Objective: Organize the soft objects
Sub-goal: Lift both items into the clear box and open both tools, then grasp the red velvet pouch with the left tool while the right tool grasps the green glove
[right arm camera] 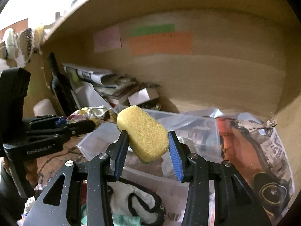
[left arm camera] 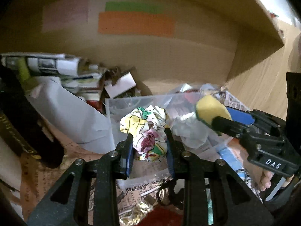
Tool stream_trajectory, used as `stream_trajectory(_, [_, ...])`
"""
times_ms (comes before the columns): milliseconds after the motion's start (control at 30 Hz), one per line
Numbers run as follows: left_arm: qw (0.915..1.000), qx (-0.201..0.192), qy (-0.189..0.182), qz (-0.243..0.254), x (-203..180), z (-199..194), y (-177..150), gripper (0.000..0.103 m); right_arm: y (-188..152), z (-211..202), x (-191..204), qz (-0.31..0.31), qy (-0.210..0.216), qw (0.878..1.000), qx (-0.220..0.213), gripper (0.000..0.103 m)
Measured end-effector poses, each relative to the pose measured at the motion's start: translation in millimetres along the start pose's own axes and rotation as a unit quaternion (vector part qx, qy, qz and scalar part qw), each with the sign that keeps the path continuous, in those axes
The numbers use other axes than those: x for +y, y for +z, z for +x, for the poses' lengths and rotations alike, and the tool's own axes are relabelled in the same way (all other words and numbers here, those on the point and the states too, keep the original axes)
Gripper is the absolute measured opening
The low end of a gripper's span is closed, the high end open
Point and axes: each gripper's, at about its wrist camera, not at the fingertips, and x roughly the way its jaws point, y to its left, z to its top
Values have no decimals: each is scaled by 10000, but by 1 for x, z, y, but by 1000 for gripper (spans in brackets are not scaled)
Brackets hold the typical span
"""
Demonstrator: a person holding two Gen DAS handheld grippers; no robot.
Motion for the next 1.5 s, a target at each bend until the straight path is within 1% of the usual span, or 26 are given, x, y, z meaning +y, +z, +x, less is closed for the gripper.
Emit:
stream_trajectory(100, [9998, 210, -7, -1, 1, 18, 1, 29, -2, 18, -3, 48, -74, 9997, 235, 39])
stream_trajectory(267, [9989, 465, 1, 21, 2, 45, 1, 29, -7, 40, -7, 137, -65, 9983, 567, 39])
stream_trajectory(433, [9982, 596, 0, 107, -1, 59, 0, 29, -11, 51, -9, 136, -63, 9972, 732, 41])
stream_trajectory(500, [9976, 682, -49, 92, -1, 64, -1, 32, -13, 52, -9, 95, -90, 9971, 753, 41])
stream_trajectory(533, [9976, 691, -57, 74, -1, 63, -1, 37, -12, 53, -9, 83, -100, 9970, 761, 41])
stream_trajectory(567, [9977, 674, -61, 67, -1, 62, -2, 43, -12, 53, -9, 67, -105, 9969, 771, 42])
stream_trajectory(633, [9981, 618, -37, 54, -1, 58, -2, 49, -11, 52, -8, 36, -109, 9970, 769, 45])
stream_trajectory(700, [9985, 552, -41, 49, -2, 53, -1, 50, -10, 50, -8, 20, -121, 9972, 731, 52])
stream_trajectory(800, [9991, 408, -37, 64, -4, 40, 1, 51, -8, 44, -7, -13, -145, 9979, 635, 59])
stream_trajectory(867, [9995, 297, -16, 70, -4, 31, 3, 56, -6, 37, -5, -27, -161, 9983, 553, 63])
stream_trajectory(1000, [9999, -50, 66, 131, -5, 3, 5, 62, 0, 18, 0, -73, -218, 9993, 282, 72])
stream_trajectory(1067, [9996, -225, 85, 158, -6, -12, 5, 69, 2, 6, 2, -83, -229, 9996, 123, 74])
stream_trajectory(1100, [9993, -327, 112, 171, -7, -21, 5, 71, 4, 1, 3, -75, -235, 9997, 65, 76])
stream_trajectory(1200, [9982, -542, 179, 189, -8, -41, 3, 83, 5, -18, 5, -50, -267, 9995, -151, 83])
stream_trajectory(1267, [9973, -676, 243, 170, -8, -54, -1, 96, 5, -30, 6, -45, -285, 9992, -281, 84])
stream_trajectory(1333, [9967, -752, 277, 138, -7, -64, -5, 100, 3, -41, 8, -46, -306, 9988, -376, 89])
stream_trajectory(1400, [9966, -756, 304, 143, -6, -72, -13, 100, -2, -52, 10, -56, -373, 9981, -479, 98])
stream_trajectory(1500, [9967, -686, 396, 187, -8, -77, -28, 101, -14, -63, 13, -109, -492, 9973, -543, 101])
